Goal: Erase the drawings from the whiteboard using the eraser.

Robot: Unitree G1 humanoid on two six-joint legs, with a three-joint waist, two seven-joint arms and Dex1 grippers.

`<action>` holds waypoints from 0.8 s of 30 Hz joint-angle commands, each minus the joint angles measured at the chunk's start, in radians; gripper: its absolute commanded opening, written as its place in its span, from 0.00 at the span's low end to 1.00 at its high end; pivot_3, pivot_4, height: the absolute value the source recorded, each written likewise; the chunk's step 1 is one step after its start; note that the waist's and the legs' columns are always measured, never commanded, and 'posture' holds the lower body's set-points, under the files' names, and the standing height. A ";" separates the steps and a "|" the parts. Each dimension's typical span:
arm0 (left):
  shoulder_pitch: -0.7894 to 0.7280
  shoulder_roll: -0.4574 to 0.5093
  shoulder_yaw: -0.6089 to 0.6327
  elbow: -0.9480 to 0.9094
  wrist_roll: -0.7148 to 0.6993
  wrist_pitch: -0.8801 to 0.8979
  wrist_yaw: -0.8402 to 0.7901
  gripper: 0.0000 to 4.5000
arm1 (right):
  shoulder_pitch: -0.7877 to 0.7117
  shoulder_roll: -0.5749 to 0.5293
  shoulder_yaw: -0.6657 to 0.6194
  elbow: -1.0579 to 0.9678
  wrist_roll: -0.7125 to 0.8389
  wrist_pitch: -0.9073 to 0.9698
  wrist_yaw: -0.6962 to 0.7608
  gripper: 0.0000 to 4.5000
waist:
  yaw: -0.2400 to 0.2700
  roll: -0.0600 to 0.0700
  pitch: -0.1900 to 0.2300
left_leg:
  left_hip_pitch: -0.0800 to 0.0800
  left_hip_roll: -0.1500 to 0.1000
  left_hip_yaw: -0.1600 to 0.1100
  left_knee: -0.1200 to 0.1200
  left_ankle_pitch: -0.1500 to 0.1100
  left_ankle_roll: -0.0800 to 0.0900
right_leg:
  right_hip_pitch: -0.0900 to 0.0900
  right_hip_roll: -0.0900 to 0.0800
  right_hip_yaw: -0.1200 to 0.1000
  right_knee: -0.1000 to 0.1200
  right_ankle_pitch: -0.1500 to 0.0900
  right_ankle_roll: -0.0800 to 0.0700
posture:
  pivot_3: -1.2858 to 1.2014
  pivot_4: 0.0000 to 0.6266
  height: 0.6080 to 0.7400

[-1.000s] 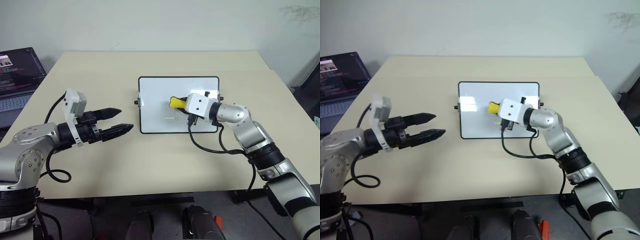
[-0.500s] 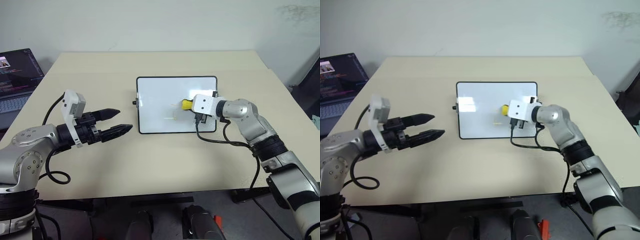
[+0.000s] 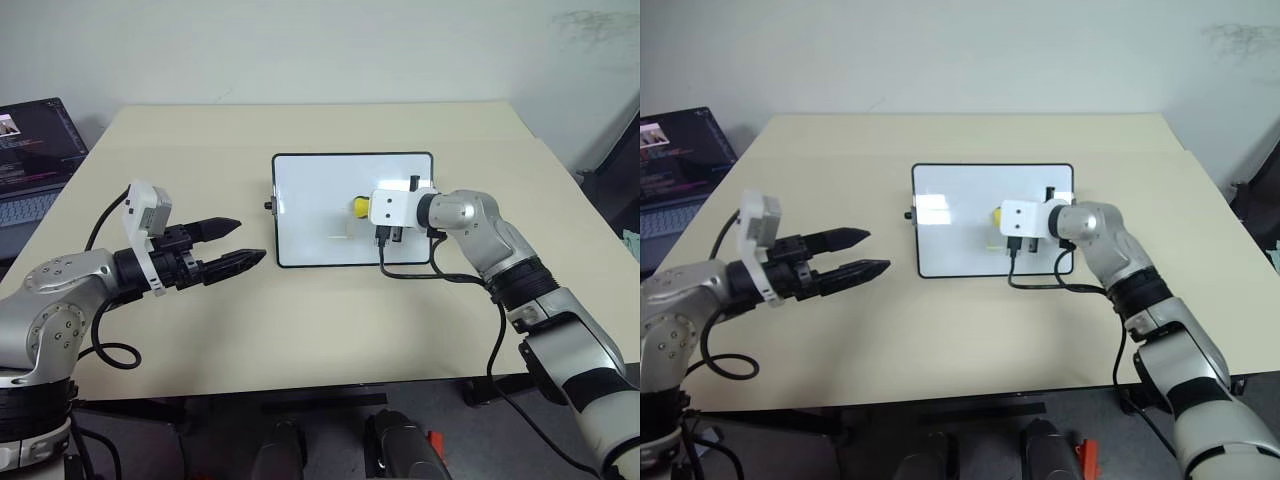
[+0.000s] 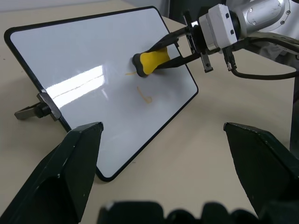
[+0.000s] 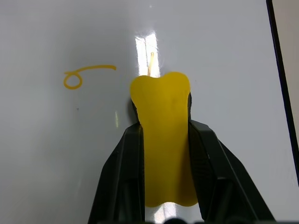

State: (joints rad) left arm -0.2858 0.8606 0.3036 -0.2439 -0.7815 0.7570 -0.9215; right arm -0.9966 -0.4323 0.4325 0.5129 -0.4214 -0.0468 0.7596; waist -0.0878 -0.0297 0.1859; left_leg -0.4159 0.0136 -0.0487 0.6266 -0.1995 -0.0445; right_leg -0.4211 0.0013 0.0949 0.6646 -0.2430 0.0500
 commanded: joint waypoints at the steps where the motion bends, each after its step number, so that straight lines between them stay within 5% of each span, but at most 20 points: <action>1: -0.003 0.003 0.029 -0.032 -0.013 -0.007 0.007 1.00 | -0.042 0.021 0.008 -0.007 -0.022 0.002 -0.004 0.21 | 0.000 0.000 0.000 | 0.000 0.000 0.000 0.000 0.000 0.000 | 0.000 0.000 0.000 0.000 0.000 0.000 | 0.52 0.24 1.00; 15: -0.006 -0.008 0.019 -0.044 -0.021 -0.005 0.022 1.00 | -0.140 0.138 -0.007 0.076 -0.022 0.026 -0.051 0.21 | 0.001 0.000 0.000 | 0.000 0.000 -0.001 0.000 0.000 0.000 | 0.000 0.000 -0.001 0.000 0.000 0.000 | 0.52 0.24 1.00; 24: 0.000 -0.008 0.026 -0.044 -0.019 -0.006 0.022 1.00 | -0.117 0.100 -0.006 0.086 -0.024 0.017 -0.041 0.21 | 0.001 0.000 0.000 | -0.001 0.000 -0.001 0.000 0.000 0.000 | 0.000 0.000 -0.001 0.000 0.000 0.000 | 0.52 0.24 1.00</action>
State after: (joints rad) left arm -0.2843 0.8491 0.3028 -0.2624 -0.7874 0.7571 -0.9026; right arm -1.1112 -0.3153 0.4465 0.6192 -0.4499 -0.0162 0.7184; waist -0.0868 -0.0296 0.1859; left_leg -0.4164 0.0136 -0.0501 0.6262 -0.1995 -0.0445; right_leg -0.4211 0.0012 0.0936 0.6644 -0.2429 0.0499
